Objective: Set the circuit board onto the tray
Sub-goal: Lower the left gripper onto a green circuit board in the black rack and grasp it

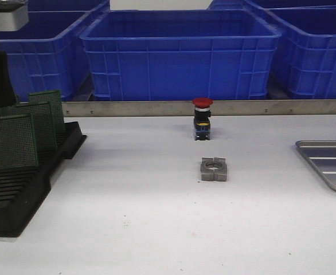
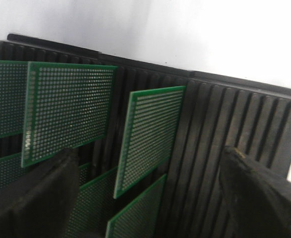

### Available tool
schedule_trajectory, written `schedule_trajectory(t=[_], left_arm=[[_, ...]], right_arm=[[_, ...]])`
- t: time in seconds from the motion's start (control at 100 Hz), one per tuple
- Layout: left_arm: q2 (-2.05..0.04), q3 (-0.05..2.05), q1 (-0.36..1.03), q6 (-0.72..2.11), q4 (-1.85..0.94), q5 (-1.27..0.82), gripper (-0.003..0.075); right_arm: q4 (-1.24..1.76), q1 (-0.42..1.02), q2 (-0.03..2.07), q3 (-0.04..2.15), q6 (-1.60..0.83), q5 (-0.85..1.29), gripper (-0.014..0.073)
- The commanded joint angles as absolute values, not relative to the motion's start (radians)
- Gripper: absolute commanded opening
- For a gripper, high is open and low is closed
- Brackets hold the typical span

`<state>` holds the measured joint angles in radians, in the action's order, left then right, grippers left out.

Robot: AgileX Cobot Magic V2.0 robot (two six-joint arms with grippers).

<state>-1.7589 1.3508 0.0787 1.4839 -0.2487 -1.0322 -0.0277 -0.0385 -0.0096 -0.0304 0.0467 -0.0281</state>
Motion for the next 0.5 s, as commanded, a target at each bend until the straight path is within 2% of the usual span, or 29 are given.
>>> schedule_trajectory(t=[0.0, 0.49], left_arm=[[-1.719, 1.383, 0.084, 1.497, -0.284, -0.995, 0.0535], [-1.804, 1.383, 0.108, 1.497, -0.295, -1.038, 0.0534]], right_arm=[[-0.029, -0.038, -0.027, -0.034, 0.048, -0.113, -0.0069], [-0.029, -0.038, -0.027, -0.034, 0.048, -0.113, -0.0069]])
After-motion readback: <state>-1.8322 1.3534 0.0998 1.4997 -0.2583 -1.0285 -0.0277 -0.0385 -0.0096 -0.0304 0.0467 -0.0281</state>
